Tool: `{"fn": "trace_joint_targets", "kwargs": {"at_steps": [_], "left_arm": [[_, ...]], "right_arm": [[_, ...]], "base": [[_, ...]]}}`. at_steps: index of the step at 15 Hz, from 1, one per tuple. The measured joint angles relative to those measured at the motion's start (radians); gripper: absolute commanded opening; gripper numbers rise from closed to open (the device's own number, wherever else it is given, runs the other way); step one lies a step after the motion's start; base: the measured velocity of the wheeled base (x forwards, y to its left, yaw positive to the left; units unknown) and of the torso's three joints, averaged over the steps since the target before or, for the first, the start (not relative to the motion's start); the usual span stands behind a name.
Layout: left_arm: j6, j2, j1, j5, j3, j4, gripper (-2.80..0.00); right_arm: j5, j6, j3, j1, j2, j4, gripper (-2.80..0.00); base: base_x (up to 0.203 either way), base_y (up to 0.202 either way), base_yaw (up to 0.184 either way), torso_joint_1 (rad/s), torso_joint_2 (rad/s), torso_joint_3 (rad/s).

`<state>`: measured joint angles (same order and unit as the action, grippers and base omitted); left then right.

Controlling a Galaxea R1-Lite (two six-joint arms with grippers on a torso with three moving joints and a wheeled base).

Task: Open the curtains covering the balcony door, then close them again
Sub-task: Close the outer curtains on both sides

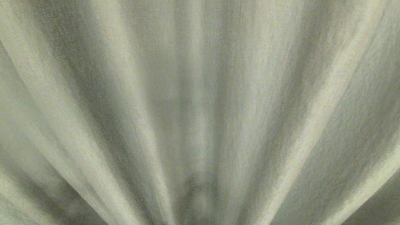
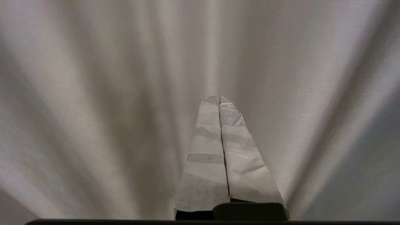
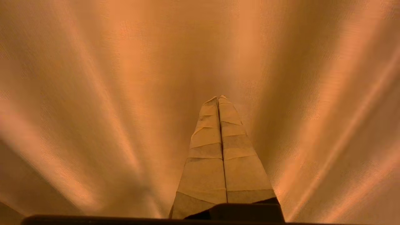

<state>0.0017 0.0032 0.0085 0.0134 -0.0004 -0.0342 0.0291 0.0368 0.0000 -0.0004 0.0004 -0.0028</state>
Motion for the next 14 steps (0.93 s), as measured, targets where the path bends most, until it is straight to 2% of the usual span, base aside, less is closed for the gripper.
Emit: {"fn": "trace_joint_targets", "kwargs": {"at_steps": [14], "left_arm": [[-0.003, 0.0, 0.0, 0.0, 0.0, -0.001, -2.8]], "right_arm": [[0.0, 0.0, 0.0, 0.0, 0.0, 0.0, -2.8]], "base": [[0.0, -0.191, 0.002, 0.003, 0.0, 0.004]]}}
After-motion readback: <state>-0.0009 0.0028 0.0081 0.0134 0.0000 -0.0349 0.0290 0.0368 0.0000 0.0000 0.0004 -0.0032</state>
